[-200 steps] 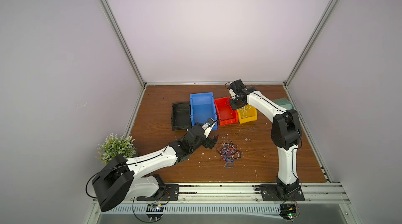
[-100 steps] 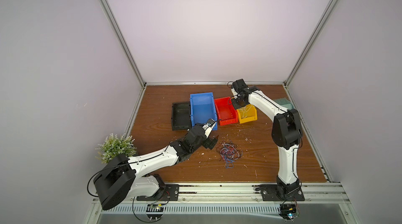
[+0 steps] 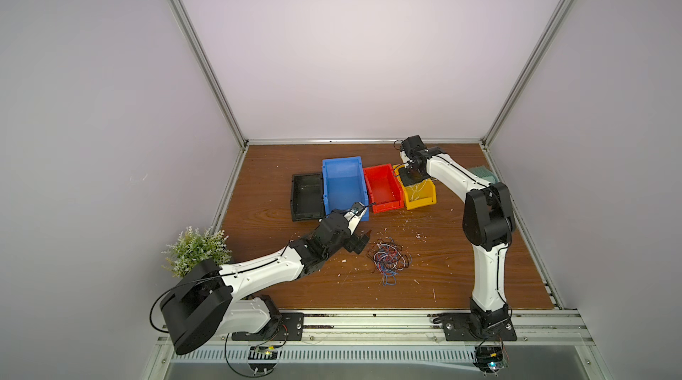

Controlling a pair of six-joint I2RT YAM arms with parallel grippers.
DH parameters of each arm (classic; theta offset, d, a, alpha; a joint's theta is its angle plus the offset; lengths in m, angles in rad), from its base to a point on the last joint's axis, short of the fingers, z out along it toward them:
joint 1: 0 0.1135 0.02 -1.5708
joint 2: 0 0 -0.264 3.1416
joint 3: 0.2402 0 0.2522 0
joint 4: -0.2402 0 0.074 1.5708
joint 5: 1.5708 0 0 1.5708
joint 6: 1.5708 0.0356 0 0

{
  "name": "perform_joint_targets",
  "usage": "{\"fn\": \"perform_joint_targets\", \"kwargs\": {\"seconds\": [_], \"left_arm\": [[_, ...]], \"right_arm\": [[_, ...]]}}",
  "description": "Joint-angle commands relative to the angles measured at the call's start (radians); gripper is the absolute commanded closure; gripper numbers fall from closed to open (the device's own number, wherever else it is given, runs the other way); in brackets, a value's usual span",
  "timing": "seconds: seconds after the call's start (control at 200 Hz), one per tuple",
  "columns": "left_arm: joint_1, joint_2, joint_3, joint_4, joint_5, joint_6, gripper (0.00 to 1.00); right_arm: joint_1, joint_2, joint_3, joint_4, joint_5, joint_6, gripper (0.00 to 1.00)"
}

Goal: Untangle and sort cables by color
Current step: Adjust the cable in the bin.

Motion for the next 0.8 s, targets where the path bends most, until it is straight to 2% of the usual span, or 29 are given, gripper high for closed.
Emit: {"fn": "perform_joint_targets", "kwargs": {"seconds": [0.0, 0.35, 0.56, 0.796], "left_arm": [[0.010, 0.008, 0.009, 0.009, 0.011, 0.001, 0.00], [0.010, 0.014, 0.015, 0.011, 0.019, 0.001, 0.00], [0.010, 0.008, 0.018, 0.004, 0.020, 0.000, 0.00], [0.010, -0.009, 0.050, -0.027, 0.003, -0.015, 0.00]], "right_arm": [[-0.014, 0.015, -0.010, 0.024, -0.022, 0.016, 1.00], [-0.068, 0.060, -0.008, 0.041, -0.045, 0.031, 1.00], [-0.072, 0.043, -0.003, 0.037, -0.114, 0.042, 1.00], [-0.070, -0.059, 0.035, 0.007, -0.200, 0.083, 0.87]]}}
